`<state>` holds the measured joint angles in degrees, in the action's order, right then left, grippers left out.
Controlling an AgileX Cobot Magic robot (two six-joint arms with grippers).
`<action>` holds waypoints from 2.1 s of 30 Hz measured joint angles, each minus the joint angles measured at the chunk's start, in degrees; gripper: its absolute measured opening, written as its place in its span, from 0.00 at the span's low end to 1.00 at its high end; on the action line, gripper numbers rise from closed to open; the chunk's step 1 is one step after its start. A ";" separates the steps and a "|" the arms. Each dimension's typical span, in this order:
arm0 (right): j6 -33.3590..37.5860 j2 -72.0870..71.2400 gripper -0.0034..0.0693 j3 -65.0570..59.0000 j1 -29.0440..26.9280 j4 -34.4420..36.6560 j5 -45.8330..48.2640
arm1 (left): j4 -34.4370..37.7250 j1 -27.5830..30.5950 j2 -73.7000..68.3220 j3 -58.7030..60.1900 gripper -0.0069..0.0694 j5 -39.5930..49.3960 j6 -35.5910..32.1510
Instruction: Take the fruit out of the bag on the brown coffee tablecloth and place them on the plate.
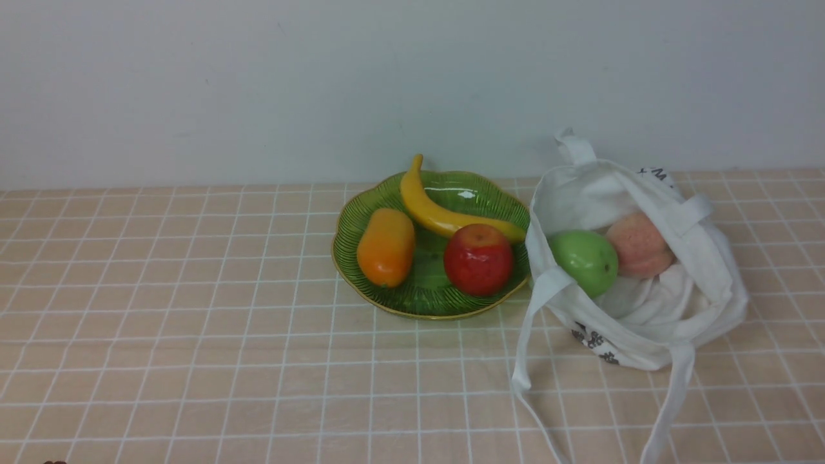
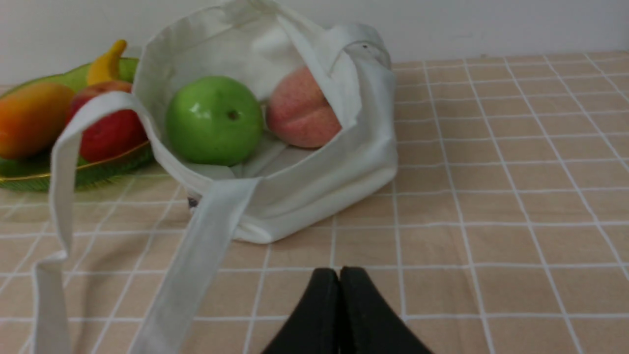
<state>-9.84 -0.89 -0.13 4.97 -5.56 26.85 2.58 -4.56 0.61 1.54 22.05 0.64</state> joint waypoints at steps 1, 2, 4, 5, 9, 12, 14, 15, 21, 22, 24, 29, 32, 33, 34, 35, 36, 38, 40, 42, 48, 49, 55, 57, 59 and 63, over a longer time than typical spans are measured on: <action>-0.04 0.00 0.03 -0.15 -0.69 0.00 0.00 | 0.00 0.00 0.00 0.00 0.08 0.00 0.00; -0.07 0.00 0.03 -0.27 -1.42 0.00 -0.22 | 0.00 0.00 0.00 0.00 0.08 0.00 0.00; -0.11 0.00 0.03 -0.46 -2.45 0.00 -1.29 | 0.00 0.00 0.00 0.00 0.08 0.00 0.00; -0.18 0.00 0.03 -0.46 -2.45 0.00 -1.30 | 0.00 0.00 0.00 0.00 0.08 0.00 0.00; -0.24 0.00 0.03 -0.84 -2.76 0.46 -3.55 | 0.00 0.00 0.00 0.00 0.08 0.00 0.00; -0.24 0.00 0.03 -0.91 -2.76 0.69 -4.12 | 0.00 0.00 0.00 0.00 0.08 0.00 0.00; -0.24 0.00 0.03 -0.91 -2.76 0.69 -4.12 | 0.00 0.00 0.00 0.00 0.08 0.00 0.00; -0.24 0.00 0.03 -0.91 -2.77 0.69 -4.12 | 0.00 0.00 0.00 0.00 0.08 0.00 0.00; -0.24 0.00 0.03 -0.91 -2.82 0.69 -4.12 | 0.00 0.00 0.00 0.00 0.08 0.00 0.00; -0.24 0.00 0.03 -0.91 -2.82 0.69 -4.12 | 0.00 0.00 0.00 0.00 0.08 0.00 0.00; -0.24 0.00 0.03 -0.91 -2.82 0.82 -4.12 | 0.00 0.00 0.00 0.00 0.08 0.00 0.00; -0.24 0.00 0.03 -0.95 -2.82 1.81 -4.30 | 0.00 0.00 0.00 0.00 0.08 0.00 0.00; -0.24 0.00 0.03 -0.95 -2.82 2.10 -4.41 | 0.00 0.00 0.00 0.00 0.08 0.00 0.00; -0.24 0.00 0.03 -0.97 -2.82 2.17 -4.46 | 0.00 0.00 0.00 0.00 0.08 0.00 0.00; -0.24 0.00 0.03 -0.97 -2.82 2.21 -4.46 | 0.00 0.00 0.00 0.00 0.08 0.00 0.00; -0.24 0.00 0.03 -0.97 -2.82 2.21 -4.46 | 0.00 0.00 0.00 0.00 0.08 0.00 0.00; -0.24 0.00 0.03 -0.97 -2.82 2.21 -4.50 | 0.00 0.00 0.00 0.00 0.08 0.00 0.00; -0.24 0.00 0.03 -0.97 -2.82 2.21 -4.50 | 0.00 0.00 0.00 0.00 0.08 0.00 0.00; -0.24 0.00 0.03 -0.97 -2.82 2.21 -4.50 | 0.00 0.00 0.00 0.00 0.08 0.00 0.00; -0.24 0.00 0.03 -0.97 -2.82 2.21 -4.50 | 0.00 0.00 0.00 0.00 0.08 0.00 0.03; -0.24 0.00 0.03 -0.97 -2.82 2.21 -4.50 | 0.00 0.00 0.00 0.00 0.08 0.00 0.03; -0.24 0.00 0.03 -0.97 -2.82 2.21 -4.50 | 0.00 0.00 0.00 0.00 0.08 0.00 0.03; -0.24 0.00 0.03 -0.97 -2.82 2.21 -4.50 | 0.00 0.00 0.00 0.00 0.08 0.00 0.03; -0.24 0.00 0.03 -0.97 -2.82 2.21 -4.50 | 0.00 0.00 0.00 0.00 0.08 0.00 0.03; -0.24 0.00 0.03 -0.97 -2.82 2.16 -4.50 | 0.00 0.00 0.00 0.00 0.08 0.00 0.03; -0.24 0.00 0.03 -0.97 -2.82 2.16 -4.50 | 0.00 0.00 0.00 0.00 0.08 0.00 0.03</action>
<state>-10.08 -0.89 -1.10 2.15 -3.40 22.34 2.58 -4.56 0.61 1.54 22.05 0.67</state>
